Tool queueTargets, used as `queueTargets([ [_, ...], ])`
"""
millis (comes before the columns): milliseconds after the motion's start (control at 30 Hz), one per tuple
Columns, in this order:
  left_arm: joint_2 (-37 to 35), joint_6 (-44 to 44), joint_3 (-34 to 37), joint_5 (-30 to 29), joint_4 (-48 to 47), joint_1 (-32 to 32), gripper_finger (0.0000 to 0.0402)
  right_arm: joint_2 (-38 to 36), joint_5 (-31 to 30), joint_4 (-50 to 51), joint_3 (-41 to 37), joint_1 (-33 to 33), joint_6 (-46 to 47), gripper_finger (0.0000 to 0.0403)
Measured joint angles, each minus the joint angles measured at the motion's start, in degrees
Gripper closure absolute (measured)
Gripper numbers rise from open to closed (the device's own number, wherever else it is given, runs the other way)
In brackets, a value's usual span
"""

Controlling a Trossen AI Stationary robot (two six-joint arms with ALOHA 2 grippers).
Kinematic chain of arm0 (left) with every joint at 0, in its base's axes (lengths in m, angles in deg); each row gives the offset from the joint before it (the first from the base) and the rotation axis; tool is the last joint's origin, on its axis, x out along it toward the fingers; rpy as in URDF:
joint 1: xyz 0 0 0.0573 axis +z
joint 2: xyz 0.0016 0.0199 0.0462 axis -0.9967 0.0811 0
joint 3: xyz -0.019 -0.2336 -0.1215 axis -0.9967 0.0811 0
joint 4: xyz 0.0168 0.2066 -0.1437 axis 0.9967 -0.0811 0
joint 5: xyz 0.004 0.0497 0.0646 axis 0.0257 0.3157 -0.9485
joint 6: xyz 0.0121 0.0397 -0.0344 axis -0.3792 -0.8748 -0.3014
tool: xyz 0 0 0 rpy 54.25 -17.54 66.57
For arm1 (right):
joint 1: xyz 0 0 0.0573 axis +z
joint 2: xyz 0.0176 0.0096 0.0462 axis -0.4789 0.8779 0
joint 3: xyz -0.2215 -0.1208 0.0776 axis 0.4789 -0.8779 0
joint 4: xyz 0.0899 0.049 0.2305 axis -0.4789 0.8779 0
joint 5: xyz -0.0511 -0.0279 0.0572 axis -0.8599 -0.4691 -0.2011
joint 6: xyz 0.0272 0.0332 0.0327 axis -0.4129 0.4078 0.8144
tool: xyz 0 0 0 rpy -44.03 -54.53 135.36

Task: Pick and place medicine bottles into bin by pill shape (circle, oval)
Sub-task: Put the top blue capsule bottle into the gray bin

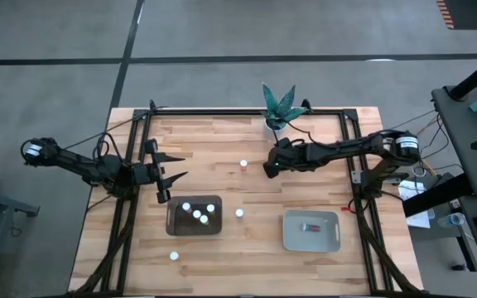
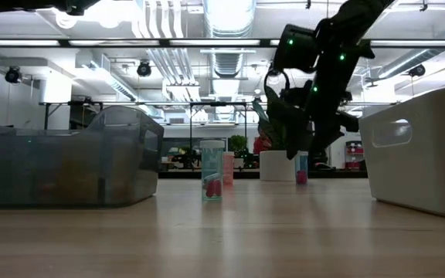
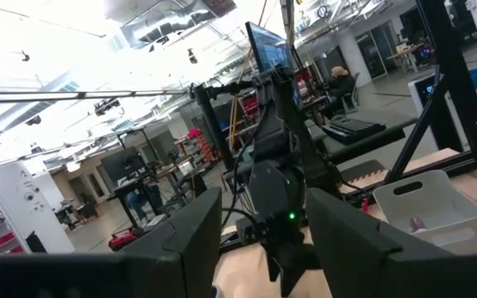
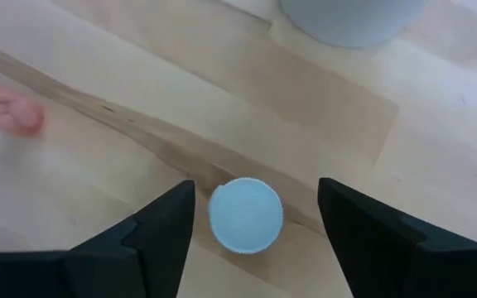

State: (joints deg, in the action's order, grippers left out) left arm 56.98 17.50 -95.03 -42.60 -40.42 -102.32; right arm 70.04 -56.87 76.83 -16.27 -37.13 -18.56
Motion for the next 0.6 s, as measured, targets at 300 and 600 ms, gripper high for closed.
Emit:
queueTargets([
  [300, 0.0, 0.0, 0.0, 0.0, 0.0, 0.0, 0.024, 1.8, 0.0, 0.0, 0.7, 0.1, 0.3, 0.0187],
  [600, 0.0, 0.0, 0.0, 0.0, 0.0, 0.0, 0.024, 1.6, 0.1, 0.0, 0.7, 0.1, 0.3, 0.0258],
])
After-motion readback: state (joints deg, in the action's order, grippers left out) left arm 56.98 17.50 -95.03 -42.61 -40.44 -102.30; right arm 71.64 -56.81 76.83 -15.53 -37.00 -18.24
